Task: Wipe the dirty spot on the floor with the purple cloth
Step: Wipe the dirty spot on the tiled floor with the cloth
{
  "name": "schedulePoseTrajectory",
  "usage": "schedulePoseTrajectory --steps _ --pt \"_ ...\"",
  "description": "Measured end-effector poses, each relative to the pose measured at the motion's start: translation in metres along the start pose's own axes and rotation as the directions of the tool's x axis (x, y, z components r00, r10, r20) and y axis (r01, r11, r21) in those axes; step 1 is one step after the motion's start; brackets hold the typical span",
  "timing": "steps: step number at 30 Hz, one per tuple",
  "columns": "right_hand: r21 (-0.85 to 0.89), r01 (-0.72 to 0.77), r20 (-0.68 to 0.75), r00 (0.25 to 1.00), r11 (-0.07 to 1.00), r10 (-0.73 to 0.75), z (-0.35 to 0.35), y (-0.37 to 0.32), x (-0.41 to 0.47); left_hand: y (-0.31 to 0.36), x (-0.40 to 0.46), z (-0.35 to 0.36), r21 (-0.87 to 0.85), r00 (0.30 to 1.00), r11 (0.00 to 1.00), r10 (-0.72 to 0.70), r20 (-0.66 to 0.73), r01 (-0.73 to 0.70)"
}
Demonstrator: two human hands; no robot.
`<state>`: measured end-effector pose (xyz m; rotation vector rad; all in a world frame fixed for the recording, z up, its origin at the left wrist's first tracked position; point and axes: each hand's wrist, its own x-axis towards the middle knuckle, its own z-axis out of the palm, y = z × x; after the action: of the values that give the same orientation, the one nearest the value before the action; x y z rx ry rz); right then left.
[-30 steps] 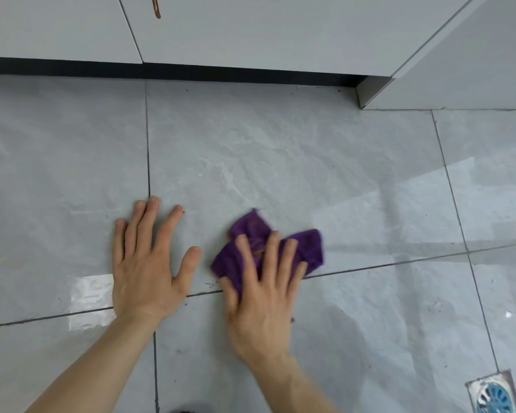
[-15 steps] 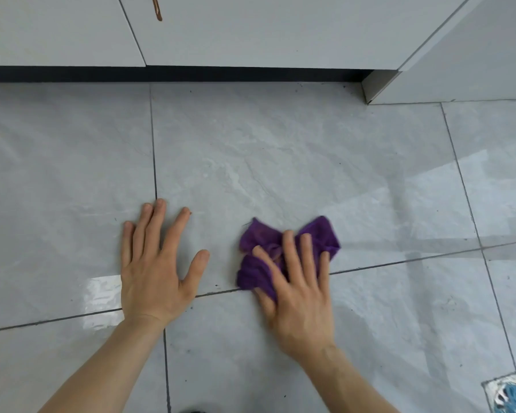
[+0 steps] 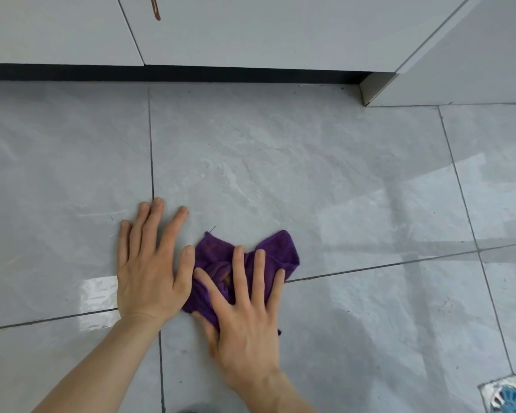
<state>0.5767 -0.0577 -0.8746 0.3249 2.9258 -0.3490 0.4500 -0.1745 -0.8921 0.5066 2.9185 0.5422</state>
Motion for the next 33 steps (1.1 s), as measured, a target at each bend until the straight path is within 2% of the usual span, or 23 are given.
schedulePoseTrajectory --steps 5,7,9,14,18,21,23,26,30,33 --pt "-0.032 0.118 -0.026 0.993 0.993 -0.118 0.000 0.034 -0.013 0.001 0.001 -0.001 0.087 1.000 0.996 0.006 0.022 -0.008" --pt "-0.047 0.122 -0.034 0.992 0.991 -0.124 -0.001 0.053 -0.020 0.001 0.001 0.000 0.119 1.000 0.993 0.003 0.029 -0.007" --pt "-0.057 0.063 -0.043 0.997 0.996 -0.066 -0.005 0.073 -0.024 0.000 0.001 0.001 0.111 1.000 0.994 0.003 0.022 -0.006" --pt "-0.027 -0.262 -0.113 0.960 0.965 0.257 -0.020 0.123 0.010 -0.001 0.000 0.003 0.075 1.000 0.997 0.006 0.010 -0.007" --pt "-0.010 -0.305 -0.121 0.946 0.952 0.302 -0.019 0.121 0.020 0.001 -0.001 0.003 0.056 1.000 0.998 -0.001 0.011 0.001" --pt "0.086 -0.393 -0.116 0.909 0.916 0.401 -0.015 0.099 0.022 0.001 0.000 0.004 0.059 1.000 0.998 -0.006 0.021 0.005" --pt "0.126 -0.365 -0.100 0.921 0.923 0.377 -0.015 0.076 0.021 0.000 0.000 0.003 0.040 1.000 0.999 -0.007 0.019 0.006" --pt "0.166 -0.229 -0.103 0.963 0.959 0.248 -0.013 0.043 0.015 -0.001 0.000 0.001 0.002 1.000 1.000 -0.005 0.010 0.005" --pt "0.309 -0.157 -0.188 0.957 0.938 0.222 -0.008 0.027 0.010 -0.003 0.001 -0.001 -0.050 1.000 0.999 0.007 0.023 -0.006" --pt "0.340 -0.069 -0.233 0.960 0.938 0.155 -0.011 0.031 0.005 -0.005 -0.001 -0.002 -0.074 0.999 0.997 0.029 0.030 -0.026"
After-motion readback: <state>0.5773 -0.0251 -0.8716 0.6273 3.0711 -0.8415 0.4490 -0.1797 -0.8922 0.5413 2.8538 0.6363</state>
